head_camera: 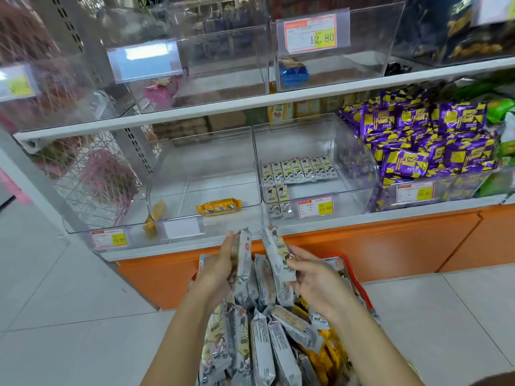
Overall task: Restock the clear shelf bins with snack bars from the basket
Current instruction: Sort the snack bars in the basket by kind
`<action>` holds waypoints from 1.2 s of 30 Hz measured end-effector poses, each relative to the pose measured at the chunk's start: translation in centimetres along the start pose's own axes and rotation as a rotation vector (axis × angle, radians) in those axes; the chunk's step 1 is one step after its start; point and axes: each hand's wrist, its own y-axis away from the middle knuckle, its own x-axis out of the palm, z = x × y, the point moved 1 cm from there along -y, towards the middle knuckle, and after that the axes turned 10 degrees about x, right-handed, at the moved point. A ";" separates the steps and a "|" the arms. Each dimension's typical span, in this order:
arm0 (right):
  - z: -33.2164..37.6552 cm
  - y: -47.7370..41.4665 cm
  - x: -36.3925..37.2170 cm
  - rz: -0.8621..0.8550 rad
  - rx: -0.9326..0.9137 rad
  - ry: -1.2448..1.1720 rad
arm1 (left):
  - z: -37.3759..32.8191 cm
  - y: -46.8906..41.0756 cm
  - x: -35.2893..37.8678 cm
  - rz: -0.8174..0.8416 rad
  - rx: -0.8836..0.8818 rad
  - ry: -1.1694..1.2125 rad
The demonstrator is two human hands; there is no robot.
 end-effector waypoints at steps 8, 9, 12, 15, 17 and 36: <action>2.8 1.1 0.8 -0.149 -0.411 0.558 | -3.7 0.6 2.7 0.210 0.119 0.286; 3.2 1.0 0.8 -0.151 -0.434 0.591 | -4.1 0.5 3.0 0.209 0.132 0.274; 4.3 0.7 0.8 -0.164 -0.473 0.656 | -4.8 -0.2 3.6 0.202 0.176 0.242; 5.3 0.3 1.0 -0.149 -0.478 0.637 | -5.8 -0.8 3.9 0.211 0.208 0.248; 5.9 0.4 1.4 -0.146 -0.507 0.699 | -6.3 -1.3 4.0 0.202 0.218 0.269; 21.8 -9.9 3.2 -0.612 0.246 1.772 | -12.5 -9.6 4.8 -0.249 0.641 -0.516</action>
